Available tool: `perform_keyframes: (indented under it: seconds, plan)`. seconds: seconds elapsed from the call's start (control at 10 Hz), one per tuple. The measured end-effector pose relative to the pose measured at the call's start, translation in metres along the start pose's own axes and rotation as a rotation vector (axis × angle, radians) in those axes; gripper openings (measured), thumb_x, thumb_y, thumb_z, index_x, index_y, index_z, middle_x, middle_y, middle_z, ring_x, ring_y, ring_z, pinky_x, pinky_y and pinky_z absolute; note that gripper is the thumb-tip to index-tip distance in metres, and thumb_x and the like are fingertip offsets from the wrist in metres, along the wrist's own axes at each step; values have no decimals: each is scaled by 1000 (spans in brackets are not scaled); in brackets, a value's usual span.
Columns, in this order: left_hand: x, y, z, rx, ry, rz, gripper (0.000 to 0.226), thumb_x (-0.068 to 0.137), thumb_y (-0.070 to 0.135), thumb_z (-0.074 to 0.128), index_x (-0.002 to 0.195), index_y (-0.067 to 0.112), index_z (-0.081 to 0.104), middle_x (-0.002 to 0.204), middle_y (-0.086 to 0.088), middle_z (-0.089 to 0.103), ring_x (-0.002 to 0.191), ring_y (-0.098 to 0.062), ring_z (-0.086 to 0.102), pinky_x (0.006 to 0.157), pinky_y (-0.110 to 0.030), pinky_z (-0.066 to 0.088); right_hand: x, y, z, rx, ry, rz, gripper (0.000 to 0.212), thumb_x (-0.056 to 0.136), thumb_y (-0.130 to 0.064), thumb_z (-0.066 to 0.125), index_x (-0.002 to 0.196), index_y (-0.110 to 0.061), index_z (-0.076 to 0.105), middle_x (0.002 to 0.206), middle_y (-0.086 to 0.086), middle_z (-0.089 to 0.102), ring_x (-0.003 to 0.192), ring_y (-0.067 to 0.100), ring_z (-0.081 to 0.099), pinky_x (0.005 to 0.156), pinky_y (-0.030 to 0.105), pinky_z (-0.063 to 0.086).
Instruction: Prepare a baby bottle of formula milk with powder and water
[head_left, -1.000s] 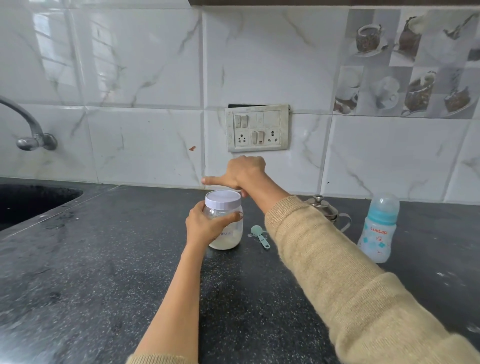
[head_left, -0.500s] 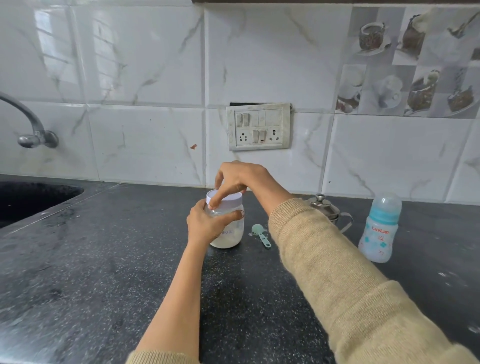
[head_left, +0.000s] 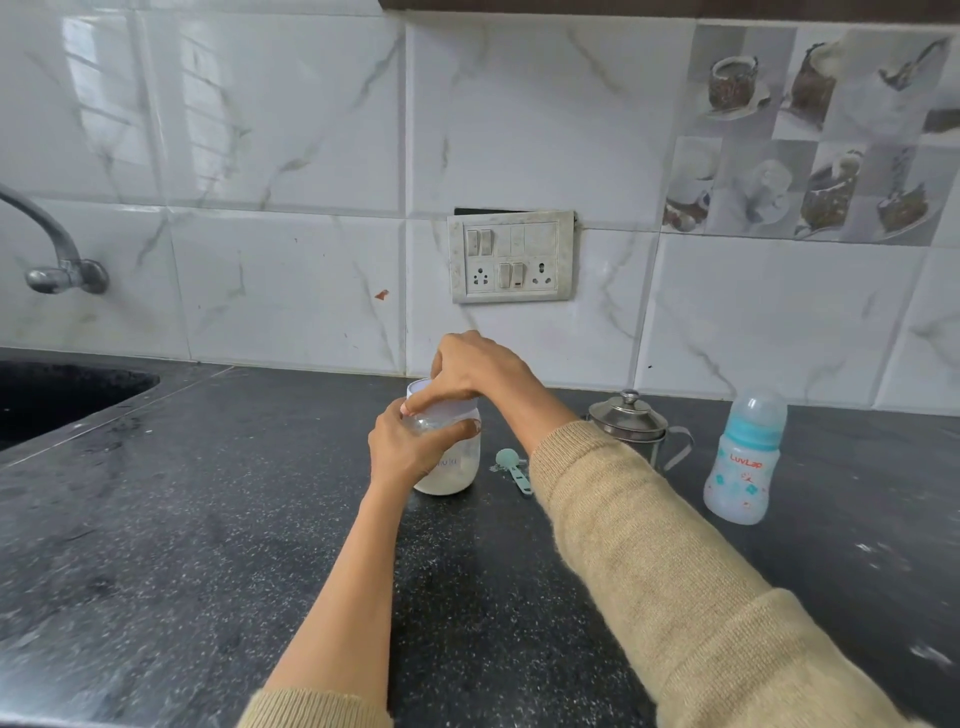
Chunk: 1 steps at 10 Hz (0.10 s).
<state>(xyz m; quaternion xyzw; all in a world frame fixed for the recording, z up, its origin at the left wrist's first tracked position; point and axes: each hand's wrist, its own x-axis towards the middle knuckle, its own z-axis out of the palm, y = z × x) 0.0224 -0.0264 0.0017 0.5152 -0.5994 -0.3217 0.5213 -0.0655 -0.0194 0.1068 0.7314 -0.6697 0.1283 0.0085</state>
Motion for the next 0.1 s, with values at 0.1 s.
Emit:
perform_keyframes:
  seconds: [0.1]
  plan:
    - [0, 2, -5, -6, -35, 3, 87, 51, 56, 85, 124, 19, 55, 128, -1, 58, 121, -20, 52, 95, -34, 44, -13, 13, 9, 164, 22, -25, 70, 72, -66, 66, 121, -17, 62, 125, 6, 60, 116, 27, 55, 85, 36, 46]
